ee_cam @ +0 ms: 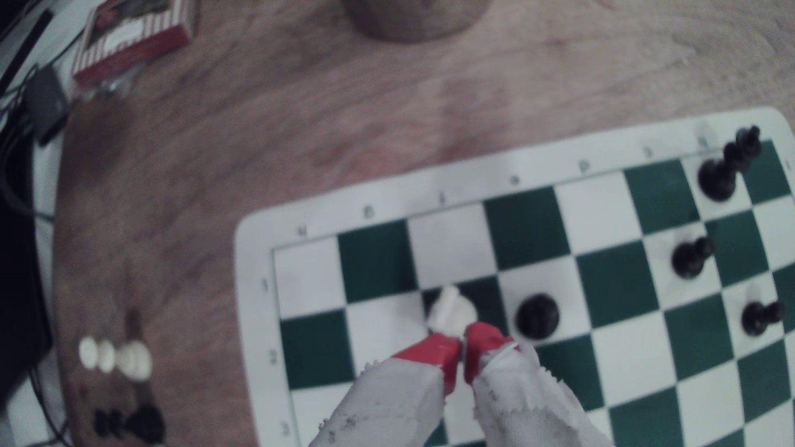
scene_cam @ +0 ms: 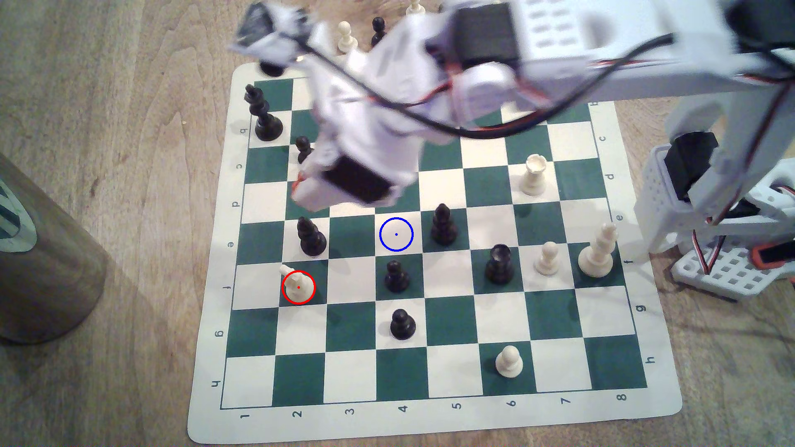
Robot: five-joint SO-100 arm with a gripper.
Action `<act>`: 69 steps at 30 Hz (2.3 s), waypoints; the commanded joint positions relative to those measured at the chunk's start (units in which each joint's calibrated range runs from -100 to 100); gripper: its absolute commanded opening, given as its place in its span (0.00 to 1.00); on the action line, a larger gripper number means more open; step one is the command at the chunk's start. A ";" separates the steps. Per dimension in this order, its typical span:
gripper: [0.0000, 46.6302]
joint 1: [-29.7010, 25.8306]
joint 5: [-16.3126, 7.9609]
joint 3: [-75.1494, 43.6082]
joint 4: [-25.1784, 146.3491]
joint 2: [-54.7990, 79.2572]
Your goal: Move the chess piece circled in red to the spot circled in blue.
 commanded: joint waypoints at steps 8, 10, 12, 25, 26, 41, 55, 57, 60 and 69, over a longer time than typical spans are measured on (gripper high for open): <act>0.16 0.04 -3.32 -10.99 0.23 11.88; 0.22 0.04 -3.32 -10.99 0.07 12.73; 0.27 -0.12 -3.42 -10.99 -0.01 14.00; 0.27 -0.43 -5.27 -11.53 -5.01 21.05; 0.27 -0.43 -5.27 -11.53 -5.25 21.47; 0.26 -0.51 -6.20 -11.99 -8.12 25.46; 0.26 -0.90 -7.47 -13.44 -10.00 27.76; 0.25 -1.06 -7.47 -13.44 -10.00 27.93; 0.12 -1.29 -7.47 -13.62 -10.00 28.01; 0.01 -1.37 -7.18 -13.17 -9.76 28.01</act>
